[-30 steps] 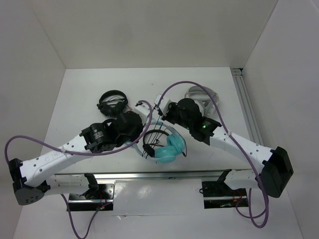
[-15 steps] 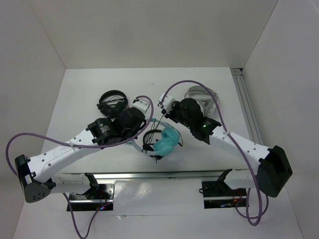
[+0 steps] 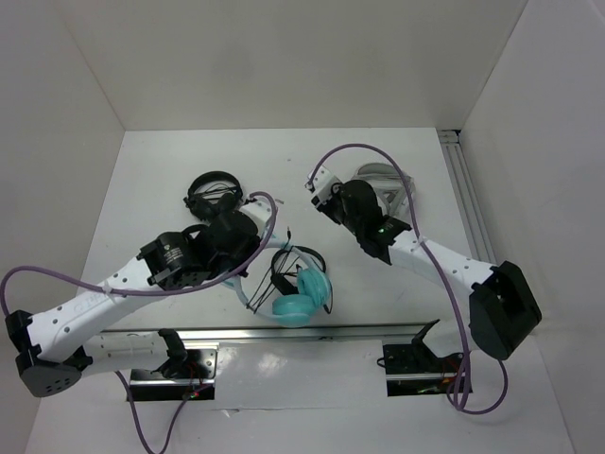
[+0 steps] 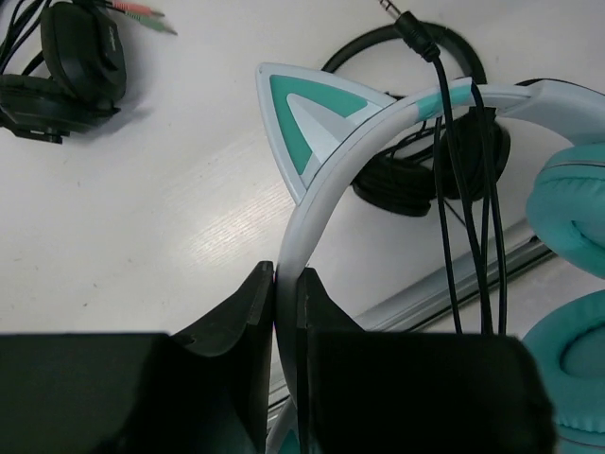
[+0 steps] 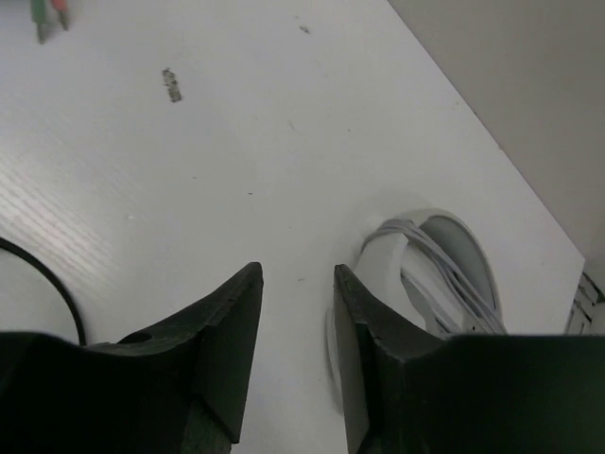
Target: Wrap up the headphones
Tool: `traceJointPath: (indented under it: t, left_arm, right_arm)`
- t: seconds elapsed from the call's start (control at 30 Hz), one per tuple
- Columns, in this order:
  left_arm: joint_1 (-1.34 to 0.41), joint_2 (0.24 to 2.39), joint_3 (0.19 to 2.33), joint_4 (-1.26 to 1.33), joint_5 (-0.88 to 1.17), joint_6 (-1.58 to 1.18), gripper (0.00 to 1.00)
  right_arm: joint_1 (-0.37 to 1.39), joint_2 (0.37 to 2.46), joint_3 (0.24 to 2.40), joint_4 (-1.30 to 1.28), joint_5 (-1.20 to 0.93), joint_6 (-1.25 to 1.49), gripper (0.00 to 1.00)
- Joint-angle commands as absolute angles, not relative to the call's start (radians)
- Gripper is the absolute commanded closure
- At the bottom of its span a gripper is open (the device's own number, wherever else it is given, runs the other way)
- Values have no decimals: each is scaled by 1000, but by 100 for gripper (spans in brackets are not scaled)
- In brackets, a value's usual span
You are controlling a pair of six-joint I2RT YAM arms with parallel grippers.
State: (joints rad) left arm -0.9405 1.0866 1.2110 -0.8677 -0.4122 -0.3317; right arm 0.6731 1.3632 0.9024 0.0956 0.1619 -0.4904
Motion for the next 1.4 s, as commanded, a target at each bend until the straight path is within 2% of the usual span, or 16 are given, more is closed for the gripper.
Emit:
traceJointPath:
  t: [0.0, 0.07, 0.23, 0.33, 0.4, 0.43, 0.53, 0.6, 0.67, 0.87, 1.17, 1.37]
  left_arm:
    - [-945, 1063, 1258, -887, -364, -319, 100]
    - [-945, 1072, 1258, -887, -354, -319, 100]
    - [-945, 1103, 1258, -897, -391, -330, 100]
    - [-945, 1132, 1258, -920, -442, -348, 100]
    - [-945, 1158, 1258, -931, -479, -360, 100]
    - [-945, 1167, 1258, -931, -479, -360, 100]
    - [-934, 1196, 1281, -931, -492, -373, 100]
    - [-908, 1197, 1302, -904, -470, -373, 100]
    - [-867, 1197, 1316, -875, -439, -373, 100]
    - [-734, 1255, 1348, -733, -344, -373, 100]
    - [-588, 1561, 1437, -491, -356, -424, 100]
    - [-549, 1840, 1686, -374, -347, -362, 100]
  right_arm:
    - [658, 1370, 928, 175, 242, -483, 56]
    - [649, 1370, 937, 166, 242, -483, 49]
    - [640, 1370, 937, 166, 256, -463, 49]
    - [629, 1361, 937, 184, 291, -430, 45]
    - [620, 1352, 959, 183, 302, -370, 40]
    - [609, 1351, 971, 183, 302, -345, 34]
    - [598, 1342, 1043, 109, 337, -259, 31]
    - [598, 1316, 1103, 63, 347, -220, 12]
    - [598, 1296, 1132, -6, 347, -173, 1]
    - [598, 1155, 1152, -118, 359, -32, 1]
    - [653, 979, 1117, -230, 402, 87, 1]
    - [663, 979, 1129, -281, 377, 100, 1]
